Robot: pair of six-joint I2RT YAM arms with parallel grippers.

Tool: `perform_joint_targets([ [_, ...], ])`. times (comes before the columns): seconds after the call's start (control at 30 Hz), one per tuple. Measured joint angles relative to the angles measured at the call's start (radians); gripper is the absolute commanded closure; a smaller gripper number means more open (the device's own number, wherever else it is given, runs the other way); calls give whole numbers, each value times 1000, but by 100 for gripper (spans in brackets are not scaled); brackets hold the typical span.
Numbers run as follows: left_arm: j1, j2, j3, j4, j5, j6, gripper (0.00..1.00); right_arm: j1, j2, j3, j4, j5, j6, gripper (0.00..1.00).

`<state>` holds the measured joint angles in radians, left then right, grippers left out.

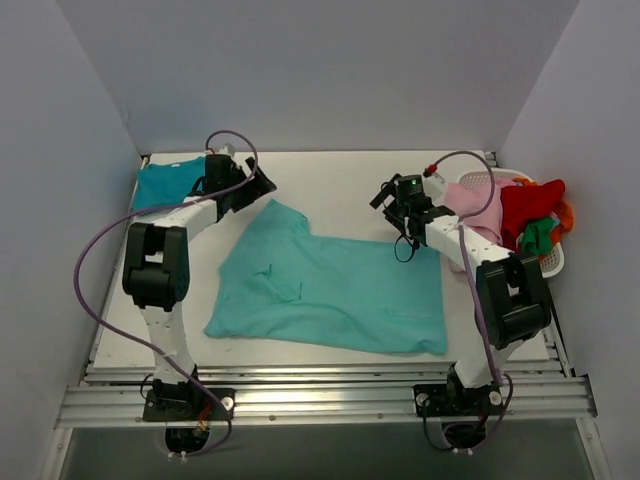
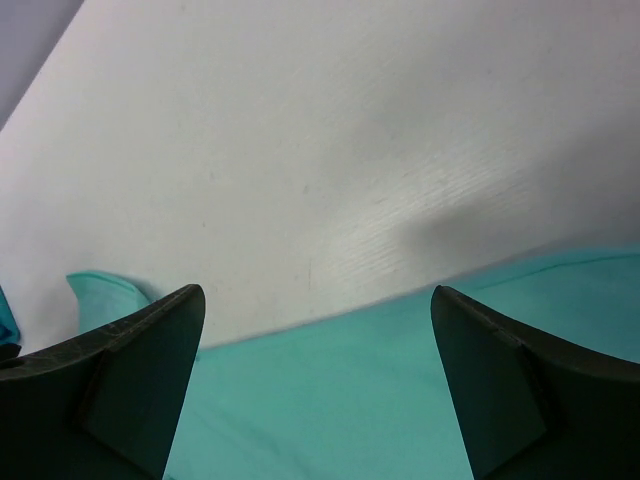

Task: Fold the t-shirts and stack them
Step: Fold the tshirt

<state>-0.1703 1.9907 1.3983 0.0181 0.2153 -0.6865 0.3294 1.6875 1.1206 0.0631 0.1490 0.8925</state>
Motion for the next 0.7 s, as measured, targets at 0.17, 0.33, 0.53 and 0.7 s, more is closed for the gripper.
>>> perform_joint_targets([
  [0.17, 14, 161, 158, -48, 10, 50, 3, -66, -29, -4, -10, 1, -36, 9],
  [0.33, 34, 277, 261, -91, 51, 71, 0, -69, -96, -40, -25, -3, -62, 9],
  [0.53, 38, 312, 301, -96, 87, 80, 24, -71, -172, -51, -38, -8, -83, 9],
  [0.7, 26, 318, 299, -101, 134, 93, 30, -85, -193, -63, -37, -8, -89, 9],
])
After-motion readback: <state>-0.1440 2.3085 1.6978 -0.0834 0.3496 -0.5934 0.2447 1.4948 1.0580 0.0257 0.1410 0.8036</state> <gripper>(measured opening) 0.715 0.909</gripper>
